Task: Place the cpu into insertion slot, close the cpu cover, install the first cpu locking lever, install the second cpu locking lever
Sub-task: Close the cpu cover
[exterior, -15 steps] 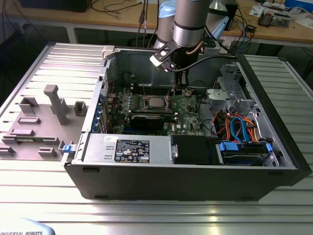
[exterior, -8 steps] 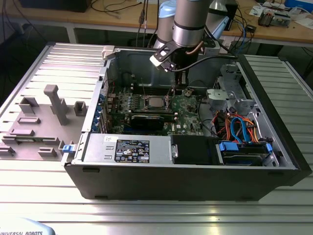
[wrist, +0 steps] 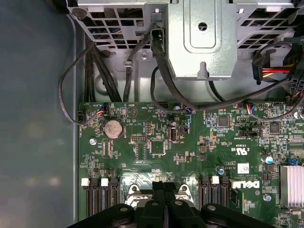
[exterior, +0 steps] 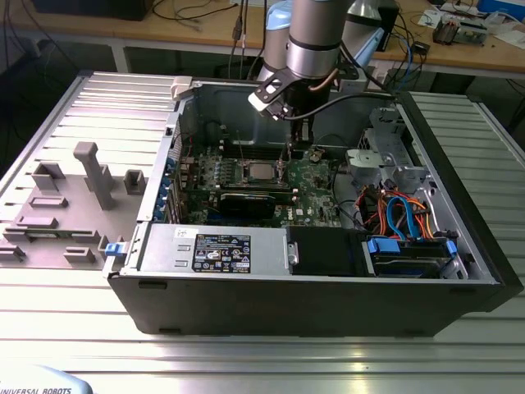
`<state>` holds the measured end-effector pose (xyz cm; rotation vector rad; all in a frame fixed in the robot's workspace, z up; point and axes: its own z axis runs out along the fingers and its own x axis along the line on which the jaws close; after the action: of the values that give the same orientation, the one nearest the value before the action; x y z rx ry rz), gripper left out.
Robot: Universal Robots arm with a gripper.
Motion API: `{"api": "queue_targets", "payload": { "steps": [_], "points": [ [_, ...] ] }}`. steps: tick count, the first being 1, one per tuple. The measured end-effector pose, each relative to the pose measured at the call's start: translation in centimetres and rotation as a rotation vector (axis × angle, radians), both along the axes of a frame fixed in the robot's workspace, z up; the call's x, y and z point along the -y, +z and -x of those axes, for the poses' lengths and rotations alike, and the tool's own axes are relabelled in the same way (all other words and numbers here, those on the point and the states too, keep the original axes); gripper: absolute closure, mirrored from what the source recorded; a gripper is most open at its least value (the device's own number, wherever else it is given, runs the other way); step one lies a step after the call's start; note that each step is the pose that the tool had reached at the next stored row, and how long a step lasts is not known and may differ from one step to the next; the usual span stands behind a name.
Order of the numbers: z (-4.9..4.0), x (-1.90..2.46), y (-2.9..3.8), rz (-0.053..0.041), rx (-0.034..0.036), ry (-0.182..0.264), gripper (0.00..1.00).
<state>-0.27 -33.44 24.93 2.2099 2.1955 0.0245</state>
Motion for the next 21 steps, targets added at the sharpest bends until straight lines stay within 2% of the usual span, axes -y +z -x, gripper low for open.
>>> {"api": "queue_targets", "payload": {
  "steps": [21],
  "points": [
    [0.60, 0.00, 0.00, -0.0001, 0.0000, 0.000, 0.89]
  ]
}}
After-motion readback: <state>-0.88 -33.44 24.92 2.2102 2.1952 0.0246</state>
